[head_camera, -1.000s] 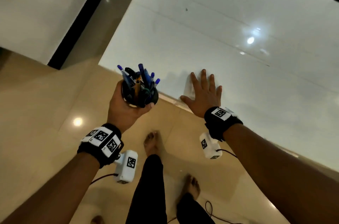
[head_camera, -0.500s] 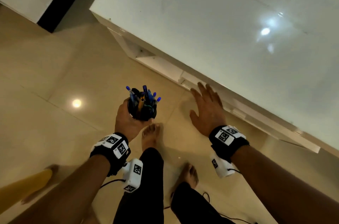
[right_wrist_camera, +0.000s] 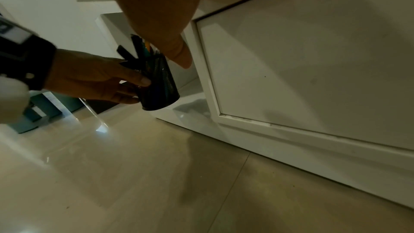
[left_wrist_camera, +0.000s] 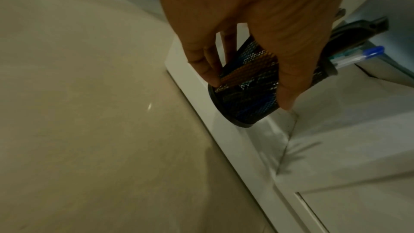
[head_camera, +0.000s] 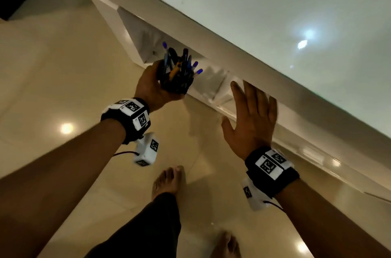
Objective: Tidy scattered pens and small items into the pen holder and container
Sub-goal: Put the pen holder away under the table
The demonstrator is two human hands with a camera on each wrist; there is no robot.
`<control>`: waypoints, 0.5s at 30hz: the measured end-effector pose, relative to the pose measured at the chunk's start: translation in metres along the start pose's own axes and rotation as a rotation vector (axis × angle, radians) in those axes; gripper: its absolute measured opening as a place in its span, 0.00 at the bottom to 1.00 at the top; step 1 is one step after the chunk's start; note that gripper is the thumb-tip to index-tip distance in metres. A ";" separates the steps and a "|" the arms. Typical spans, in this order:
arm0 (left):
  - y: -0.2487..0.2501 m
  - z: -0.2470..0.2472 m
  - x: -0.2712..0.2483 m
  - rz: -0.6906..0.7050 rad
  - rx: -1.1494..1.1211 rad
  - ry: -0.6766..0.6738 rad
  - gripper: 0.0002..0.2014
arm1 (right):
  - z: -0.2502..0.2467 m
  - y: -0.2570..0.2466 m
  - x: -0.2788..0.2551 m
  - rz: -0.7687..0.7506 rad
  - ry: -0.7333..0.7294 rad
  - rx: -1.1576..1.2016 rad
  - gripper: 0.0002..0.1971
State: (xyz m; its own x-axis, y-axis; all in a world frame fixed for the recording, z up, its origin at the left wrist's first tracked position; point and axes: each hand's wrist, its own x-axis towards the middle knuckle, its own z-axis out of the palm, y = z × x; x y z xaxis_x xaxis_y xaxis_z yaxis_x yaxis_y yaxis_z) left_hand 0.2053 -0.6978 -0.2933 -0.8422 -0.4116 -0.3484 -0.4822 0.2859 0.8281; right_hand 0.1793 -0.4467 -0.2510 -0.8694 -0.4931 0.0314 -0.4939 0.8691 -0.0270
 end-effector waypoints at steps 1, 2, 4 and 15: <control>0.002 0.002 0.009 0.007 -0.014 -0.017 0.39 | 0.002 0.000 0.000 0.011 0.027 -0.014 0.42; 0.004 0.006 0.017 0.004 -0.034 -0.019 0.41 | 0.005 -0.001 0.000 0.021 0.040 -0.024 0.42; 0.001 0.013 0.033 0.038 0.027 -0.045 0.46 | 0.009 -0.002 0.002 0.039 0.062 -0.051 0.41; -0.026 0.026 0.038 0.050 0.129 -0.002 0.44 | 0.014 -0.005 0.001 0.066 0.047 -0.128 0.42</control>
State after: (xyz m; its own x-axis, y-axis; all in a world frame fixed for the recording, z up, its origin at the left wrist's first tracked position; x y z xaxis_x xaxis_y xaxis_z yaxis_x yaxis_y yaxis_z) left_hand 0.1792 -0.6980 -0.3394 -0.8665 -0.3924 -0.3086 -0.4661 0.4148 0.7815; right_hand 0.1813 -0.4523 -0.2645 -0.8967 -0.4352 0.0805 -0.4275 0.8988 0.0966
